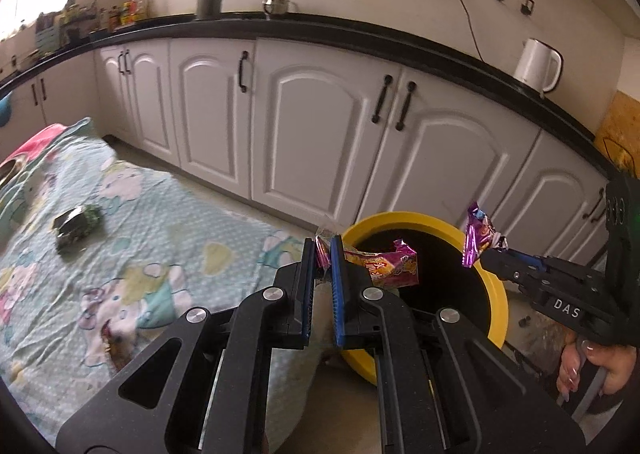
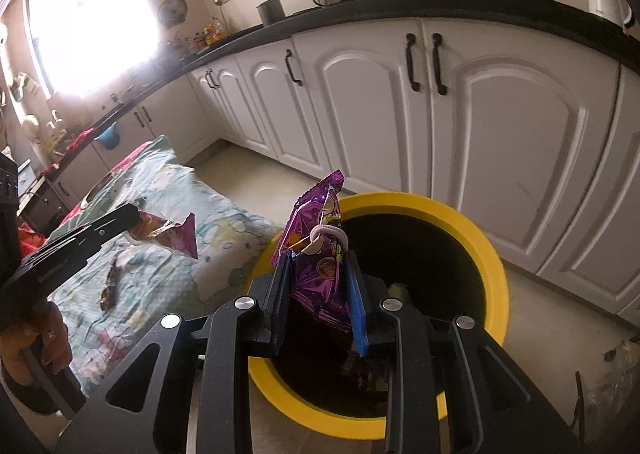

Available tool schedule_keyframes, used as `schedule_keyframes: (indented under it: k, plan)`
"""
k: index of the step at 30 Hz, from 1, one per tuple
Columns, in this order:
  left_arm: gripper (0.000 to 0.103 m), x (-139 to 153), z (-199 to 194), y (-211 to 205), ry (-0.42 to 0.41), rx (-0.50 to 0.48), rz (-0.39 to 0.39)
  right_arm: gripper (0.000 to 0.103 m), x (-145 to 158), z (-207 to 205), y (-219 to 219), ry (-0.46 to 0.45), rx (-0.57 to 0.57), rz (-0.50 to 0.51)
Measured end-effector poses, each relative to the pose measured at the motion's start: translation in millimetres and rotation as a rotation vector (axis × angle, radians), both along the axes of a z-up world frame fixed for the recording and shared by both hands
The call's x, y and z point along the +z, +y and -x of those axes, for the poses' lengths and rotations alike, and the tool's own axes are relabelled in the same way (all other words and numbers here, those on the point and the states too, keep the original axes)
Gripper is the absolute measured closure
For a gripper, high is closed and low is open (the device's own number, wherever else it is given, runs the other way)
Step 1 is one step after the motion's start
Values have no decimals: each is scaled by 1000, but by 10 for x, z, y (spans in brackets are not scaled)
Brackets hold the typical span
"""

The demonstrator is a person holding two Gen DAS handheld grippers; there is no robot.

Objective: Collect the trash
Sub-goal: 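Carry the orange wrapper and purple snack bag over the yellow bin with both tools, then open both tools to drop the wrapper and snack bag into the bin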

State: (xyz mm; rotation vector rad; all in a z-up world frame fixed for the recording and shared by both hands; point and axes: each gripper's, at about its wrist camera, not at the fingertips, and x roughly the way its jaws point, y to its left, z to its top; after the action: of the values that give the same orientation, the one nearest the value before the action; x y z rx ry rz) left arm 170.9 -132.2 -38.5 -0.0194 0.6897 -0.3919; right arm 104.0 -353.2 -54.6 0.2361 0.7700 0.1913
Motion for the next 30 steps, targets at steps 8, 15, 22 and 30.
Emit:
schedule_keyframes:
  k: [8,15,22,30]
  plan:
    - [99,-96,-45,-311,7,-63,-37,78,-105,50,-232,24,-64,5]
    - [99,-225,-69,-571,24,-115,-71,78,-232,75,-375,64,-100,-4]
    - [99,-378,-124,-697,57,-136,-93,77,-324,86,-424,92,-102,-1]
    - [99,-543,-188,-763,110,-152,-106,75,-419,67,-447,127,-105,-10]
